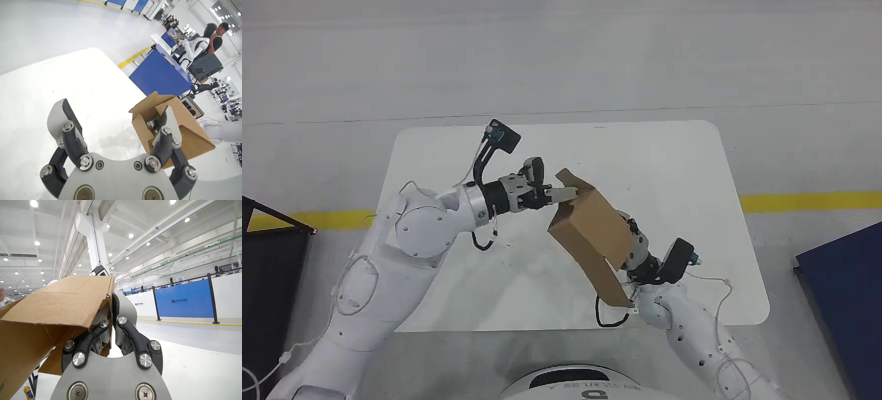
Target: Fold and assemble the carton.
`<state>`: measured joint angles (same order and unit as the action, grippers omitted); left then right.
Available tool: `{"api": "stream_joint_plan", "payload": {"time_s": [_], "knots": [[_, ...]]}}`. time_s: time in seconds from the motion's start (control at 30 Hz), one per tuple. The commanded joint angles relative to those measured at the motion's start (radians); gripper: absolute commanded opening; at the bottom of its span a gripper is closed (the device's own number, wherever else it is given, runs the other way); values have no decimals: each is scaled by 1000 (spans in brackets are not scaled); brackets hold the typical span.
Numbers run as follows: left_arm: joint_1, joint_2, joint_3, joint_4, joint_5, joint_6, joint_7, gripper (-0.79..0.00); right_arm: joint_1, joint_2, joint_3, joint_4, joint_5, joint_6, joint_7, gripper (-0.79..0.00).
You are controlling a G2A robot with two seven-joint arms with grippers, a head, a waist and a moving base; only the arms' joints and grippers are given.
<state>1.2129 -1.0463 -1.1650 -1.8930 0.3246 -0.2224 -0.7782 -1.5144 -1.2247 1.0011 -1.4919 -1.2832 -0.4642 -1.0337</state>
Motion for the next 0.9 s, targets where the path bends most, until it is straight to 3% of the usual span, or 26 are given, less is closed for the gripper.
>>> {"api": "stream_joint_plan", "payload": {"time_s": [0.0, 0.2, 0.4, 0.77, 0.87], "knots": [[1, 0, 8, -1, 5, -6, -10, 0, 1, -1, 0, -1, 0, -3, 1, -785], [-1, -3, 25, -1, 4, -11, 1, 0, 0, -2, -1, -2, -3, -6, 7, -785], [26, 1, -24, -7, -35, -12, 54, 0, -16, -1, 10, -6, -3, -6, -8, -785], [26, 1, -24, -7, -35, -12, 54, 0, -19, -1, 13, -8, 0, -7, -12, -785], [51, -5, -41, 15, -168, -13, 122, 0, -19, -1, 13, -8, 0, -7, -12, -785]]}}
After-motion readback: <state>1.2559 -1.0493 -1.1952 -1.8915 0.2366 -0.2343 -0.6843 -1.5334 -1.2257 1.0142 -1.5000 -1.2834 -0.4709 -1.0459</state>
